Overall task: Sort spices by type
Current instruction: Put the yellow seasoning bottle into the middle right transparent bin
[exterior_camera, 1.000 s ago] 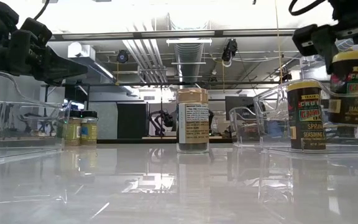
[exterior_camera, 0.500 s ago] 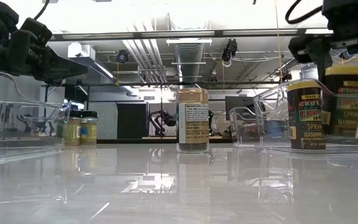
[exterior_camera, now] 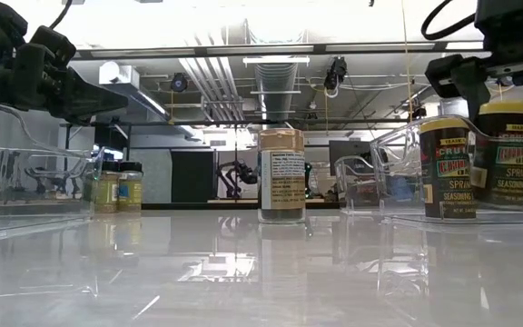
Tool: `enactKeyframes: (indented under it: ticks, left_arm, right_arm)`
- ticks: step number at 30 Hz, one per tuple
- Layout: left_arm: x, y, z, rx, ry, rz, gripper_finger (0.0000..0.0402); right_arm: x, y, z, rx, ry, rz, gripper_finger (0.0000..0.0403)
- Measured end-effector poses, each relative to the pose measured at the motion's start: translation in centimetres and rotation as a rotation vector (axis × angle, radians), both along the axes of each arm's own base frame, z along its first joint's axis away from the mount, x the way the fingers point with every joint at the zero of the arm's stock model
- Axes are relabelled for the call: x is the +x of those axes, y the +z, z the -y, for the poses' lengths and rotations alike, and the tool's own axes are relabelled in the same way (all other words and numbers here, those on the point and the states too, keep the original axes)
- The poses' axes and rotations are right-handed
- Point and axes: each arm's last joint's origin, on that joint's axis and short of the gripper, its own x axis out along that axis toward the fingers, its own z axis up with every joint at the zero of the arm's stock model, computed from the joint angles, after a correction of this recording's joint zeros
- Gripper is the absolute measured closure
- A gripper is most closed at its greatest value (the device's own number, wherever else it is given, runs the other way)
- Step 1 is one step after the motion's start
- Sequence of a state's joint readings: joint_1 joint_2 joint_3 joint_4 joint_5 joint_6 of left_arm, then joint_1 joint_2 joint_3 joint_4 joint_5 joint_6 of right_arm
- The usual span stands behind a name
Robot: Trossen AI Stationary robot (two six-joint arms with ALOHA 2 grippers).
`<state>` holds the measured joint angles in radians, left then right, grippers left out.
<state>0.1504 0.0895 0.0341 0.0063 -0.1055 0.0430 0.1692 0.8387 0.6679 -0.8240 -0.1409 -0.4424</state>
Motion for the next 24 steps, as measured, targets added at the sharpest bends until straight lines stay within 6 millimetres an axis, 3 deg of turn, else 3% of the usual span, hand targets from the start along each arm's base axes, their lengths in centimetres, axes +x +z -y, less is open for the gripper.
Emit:
enactKeyframes:
  ticks: [24]
  left_arm:
    - [0.0, 0.0, 0.0, 0.0, 0.0, 0.0, 0.04]
  right_arm:
    - [0.18, -0.77, -0.02, 0.007, -0.012, 0.019, 0.0155]
